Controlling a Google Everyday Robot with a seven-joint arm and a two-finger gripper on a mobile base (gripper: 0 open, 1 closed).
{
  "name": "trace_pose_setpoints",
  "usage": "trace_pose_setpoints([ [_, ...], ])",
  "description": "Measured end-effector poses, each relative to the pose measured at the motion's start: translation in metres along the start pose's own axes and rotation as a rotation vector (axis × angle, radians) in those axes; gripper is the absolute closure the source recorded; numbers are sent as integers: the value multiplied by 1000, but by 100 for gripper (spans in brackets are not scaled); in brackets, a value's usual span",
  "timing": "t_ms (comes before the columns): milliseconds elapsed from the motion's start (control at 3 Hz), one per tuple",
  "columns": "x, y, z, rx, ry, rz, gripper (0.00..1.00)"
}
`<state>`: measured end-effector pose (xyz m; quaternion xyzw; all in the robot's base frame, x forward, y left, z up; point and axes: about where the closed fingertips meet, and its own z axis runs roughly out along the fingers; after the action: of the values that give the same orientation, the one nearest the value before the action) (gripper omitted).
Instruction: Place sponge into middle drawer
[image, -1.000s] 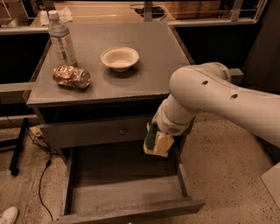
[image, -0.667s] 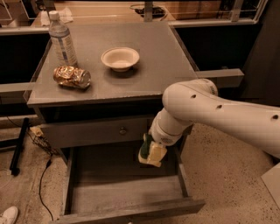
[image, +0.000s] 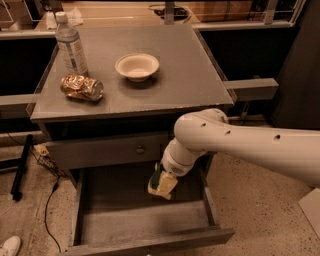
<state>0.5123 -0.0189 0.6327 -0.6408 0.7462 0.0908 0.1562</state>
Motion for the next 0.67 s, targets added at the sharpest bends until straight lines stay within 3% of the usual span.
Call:
trace_pose_setpoints([
  [333, 0, 0, 3, -3, -2, 3, 100],
  [667, -1, 12, 27, -40, -14, 33, 100],
])
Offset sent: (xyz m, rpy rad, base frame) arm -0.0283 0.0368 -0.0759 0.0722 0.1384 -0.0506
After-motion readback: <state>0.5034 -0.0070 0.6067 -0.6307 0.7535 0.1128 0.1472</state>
